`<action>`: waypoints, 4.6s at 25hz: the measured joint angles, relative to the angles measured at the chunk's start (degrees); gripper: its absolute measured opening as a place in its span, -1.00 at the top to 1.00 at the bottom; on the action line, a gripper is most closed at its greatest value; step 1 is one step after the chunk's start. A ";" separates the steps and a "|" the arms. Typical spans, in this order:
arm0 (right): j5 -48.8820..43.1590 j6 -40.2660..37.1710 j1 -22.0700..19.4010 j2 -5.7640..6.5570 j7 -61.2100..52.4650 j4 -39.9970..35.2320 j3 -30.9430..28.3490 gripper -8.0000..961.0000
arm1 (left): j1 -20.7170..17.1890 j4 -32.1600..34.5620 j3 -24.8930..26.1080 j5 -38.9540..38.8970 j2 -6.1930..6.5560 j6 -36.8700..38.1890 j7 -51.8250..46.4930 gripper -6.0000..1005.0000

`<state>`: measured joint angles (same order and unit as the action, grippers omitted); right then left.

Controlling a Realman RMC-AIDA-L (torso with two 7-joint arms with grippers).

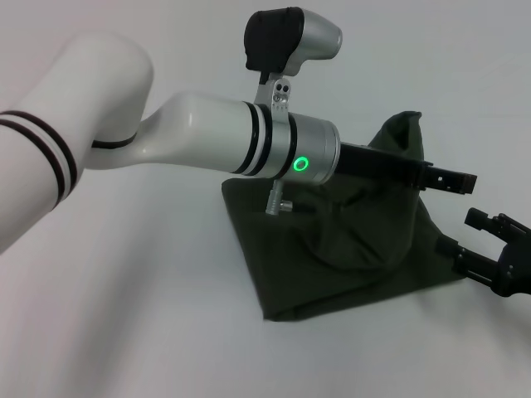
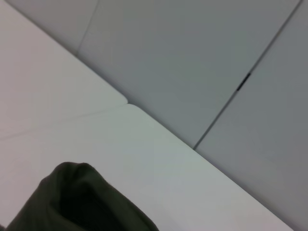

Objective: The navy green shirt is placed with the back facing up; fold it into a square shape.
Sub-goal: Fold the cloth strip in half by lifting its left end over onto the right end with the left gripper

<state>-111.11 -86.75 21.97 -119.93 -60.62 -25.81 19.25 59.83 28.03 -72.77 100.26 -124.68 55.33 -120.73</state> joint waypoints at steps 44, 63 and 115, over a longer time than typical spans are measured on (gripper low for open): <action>0.08 0.72 0.47 0.05 2.70 2.17 -0.17 -0.75 | -3.76 0.14 1.46 -7.56 -0.03 -4.02 21.66 -0.87; 0.11 0.74 0.53 0.06 2.71 2.27 -0.38 -0.75 | -3.01 3.60 -1.63 -8.57 0.13 -2.72 11.21 -0.87; -0.23 -4.88 1.28 -0.11 8.33 5.43 5.42 -0.67 | -1.53 12.03 11.11 25.75 0.70 10.64 -29.82 -0.87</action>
<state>-111.34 -91.63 23.25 -120.04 -52.29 -20.38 24.66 58.30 40.06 -61.66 126.01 -123.98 65.98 -150.55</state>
